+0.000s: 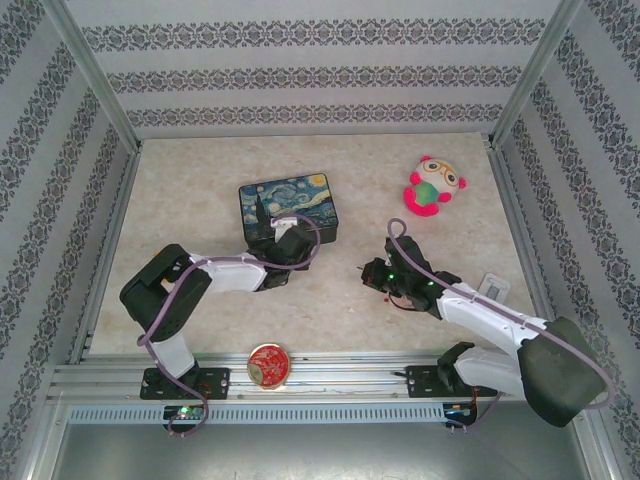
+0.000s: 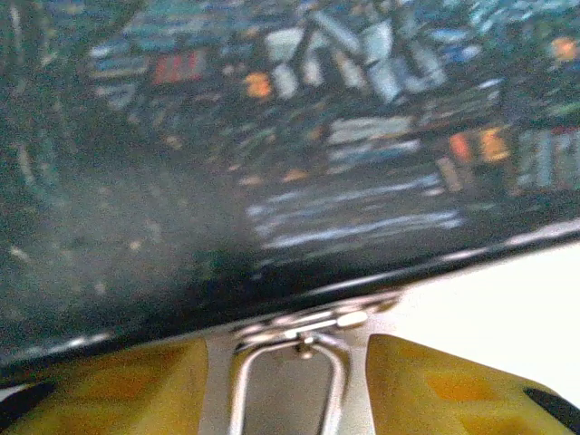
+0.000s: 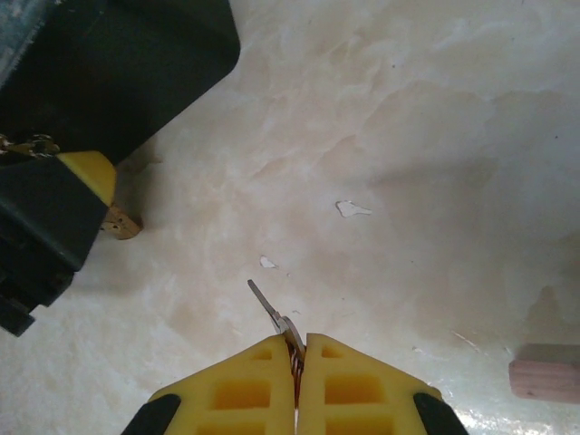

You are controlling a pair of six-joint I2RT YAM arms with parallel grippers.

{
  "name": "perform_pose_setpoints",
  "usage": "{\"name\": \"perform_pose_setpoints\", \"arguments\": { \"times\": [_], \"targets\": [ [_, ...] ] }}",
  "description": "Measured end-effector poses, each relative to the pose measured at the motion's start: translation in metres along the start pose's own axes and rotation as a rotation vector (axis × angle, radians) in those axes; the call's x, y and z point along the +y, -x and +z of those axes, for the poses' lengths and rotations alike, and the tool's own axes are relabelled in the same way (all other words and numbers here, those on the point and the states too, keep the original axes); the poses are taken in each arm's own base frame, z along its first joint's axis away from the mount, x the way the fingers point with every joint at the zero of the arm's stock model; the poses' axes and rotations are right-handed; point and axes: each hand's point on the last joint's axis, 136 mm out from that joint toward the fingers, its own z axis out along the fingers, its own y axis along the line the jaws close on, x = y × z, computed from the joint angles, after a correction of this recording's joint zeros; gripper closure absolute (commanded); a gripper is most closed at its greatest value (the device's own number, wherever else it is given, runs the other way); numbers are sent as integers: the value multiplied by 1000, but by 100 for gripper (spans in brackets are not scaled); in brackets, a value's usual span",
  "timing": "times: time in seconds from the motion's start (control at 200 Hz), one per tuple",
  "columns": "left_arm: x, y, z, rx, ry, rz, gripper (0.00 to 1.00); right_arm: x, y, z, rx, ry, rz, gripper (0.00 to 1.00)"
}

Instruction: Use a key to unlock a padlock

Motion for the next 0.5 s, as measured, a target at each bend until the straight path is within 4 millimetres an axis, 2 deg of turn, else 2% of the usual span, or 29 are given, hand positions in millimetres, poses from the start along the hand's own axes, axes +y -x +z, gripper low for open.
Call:
{"name": "perform_pose_setpoints", "arguments": {
  "times": [0.15,0.5],
  "targets": [
    [-6,-1,-1,-15,22,23,53,-2,0,6,12,-22,-17,100],
    [10,-11,1,2,105,40,58,2,3,7,5,-12,-43,100]
  ]
}}
